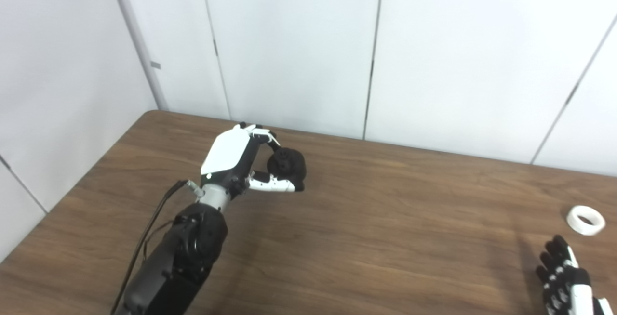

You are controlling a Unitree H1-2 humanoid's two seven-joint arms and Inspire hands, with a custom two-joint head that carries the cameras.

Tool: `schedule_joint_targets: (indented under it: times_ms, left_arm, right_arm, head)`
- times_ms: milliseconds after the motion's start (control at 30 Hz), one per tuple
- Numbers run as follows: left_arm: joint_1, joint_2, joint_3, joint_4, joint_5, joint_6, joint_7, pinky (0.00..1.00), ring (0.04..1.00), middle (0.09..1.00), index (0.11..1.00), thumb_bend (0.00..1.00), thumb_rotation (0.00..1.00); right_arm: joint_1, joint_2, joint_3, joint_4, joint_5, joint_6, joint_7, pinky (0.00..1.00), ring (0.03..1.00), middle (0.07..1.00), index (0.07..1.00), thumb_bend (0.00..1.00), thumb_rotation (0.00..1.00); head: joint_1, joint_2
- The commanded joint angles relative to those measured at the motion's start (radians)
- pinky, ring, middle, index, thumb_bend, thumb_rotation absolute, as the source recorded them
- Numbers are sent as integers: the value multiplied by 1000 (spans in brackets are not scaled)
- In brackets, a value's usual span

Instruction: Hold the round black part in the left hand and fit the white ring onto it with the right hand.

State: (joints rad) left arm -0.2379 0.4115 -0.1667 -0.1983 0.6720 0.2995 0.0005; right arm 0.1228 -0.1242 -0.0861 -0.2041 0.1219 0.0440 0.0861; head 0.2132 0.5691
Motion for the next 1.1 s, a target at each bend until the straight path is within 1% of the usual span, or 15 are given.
schedule_joint_targets:
  times_ms: [0, 100, 200, 300, 400, 500, 633, 767, 867, 967, 1067]
  left_arm:
    - [-2, -20, -10, -54, 35, -16, 9, 1000, 936, 808, 484, 524, 53]
    - [26, -62, -28, -88, 60, -12, -2, 1000, 938, 810, 483, 524, 53]
    - [57, -96, -56, -107, 90, -26, -10, 1000, 934, 812, 483, 524, 53]
    - [92, -127, -95, -112, 114, -61, -1, 1000, 924, 808, 483, 524, 52]
    - [127, -147, -126, -120, 134, -92, 3, 1000, 929, 811, 484, 523, 51]
    - [160, -168, -143, -125, 145, -123, 12, 1000, 936, 812, 483, 524, 51]
    - [201, -195, -162, -123, 165, -148, 17, 1000, 939, 815, 483, 524, 50]
    - [230, -203, -185, -119, 203, -163, 5, 1000, 938, 818, 483, 523, 50]
    - [245, -205, -197, -105, 220, -183, 15, 1000, 928, 808, 483, 523, 50]
    - [260, -206, -215, -86, 257, -201, 20, 1000, 922, 806, 483, 523, 50]
    - [269, -208, -225, -78, 279, -203, 19, 1000, 918, 803, 483, 524, 51]
  right_arm:
    - [-21, 7, 1, -9, 0, -20, -5, 1000, 1000, 998, 1000, 475, 1000]
    - [-23, 12, 3, -15, -6, -13, -14, 1000, 1000, 998, 1000, 505, 1000]
    - [-26, 16, 4, -13, -2, -14, -12, 1000, 1000, 998, 1000, 530, 1000]
    - [-29, 21, 9, -12, -8, -18, -13, 1000, 1000, 997, 1000, 560, 1000]
    - [-30, 30, 13, -19, -17, -15, -17, 1000, 1000, 990, 998, 570, 1000]
    - [-31, 37, 19, -27, -27, -12, -20, 1000, 1000, 990, 999, 569, 1000]
    - [-31, 46, 27, -44, -49, 0, -35, 1000, 1000, 984, 994, 566, 1000]
    - [-31, 54, 34, -66, -59, 24, -42, 1000, 1000, 983, 993, 565, 1000]
    - [-33, 63, 36, -83, -61, 48, -50, 1000, 1000, 981, 988, 564, 1000]
    - [-34, 65, 41, -96, -70, 55, -52, 1000, 1000, 975, 990, 560, 1000]
    - [-35, 68, 45, -107, -77, 65, -55, 1000, 1000, 972, 992, 565, 1000]
  head:
    - [-7, 5]
    - [-33, 16]
    - [-57, 24]
    - [-82, 34]
    - [-109, 42]
    - [-129, 49]
    - [-154, 64]
    - [-173, 75]
    - [-186, 86]
    - [-199, 99]
    - [-206, 111]
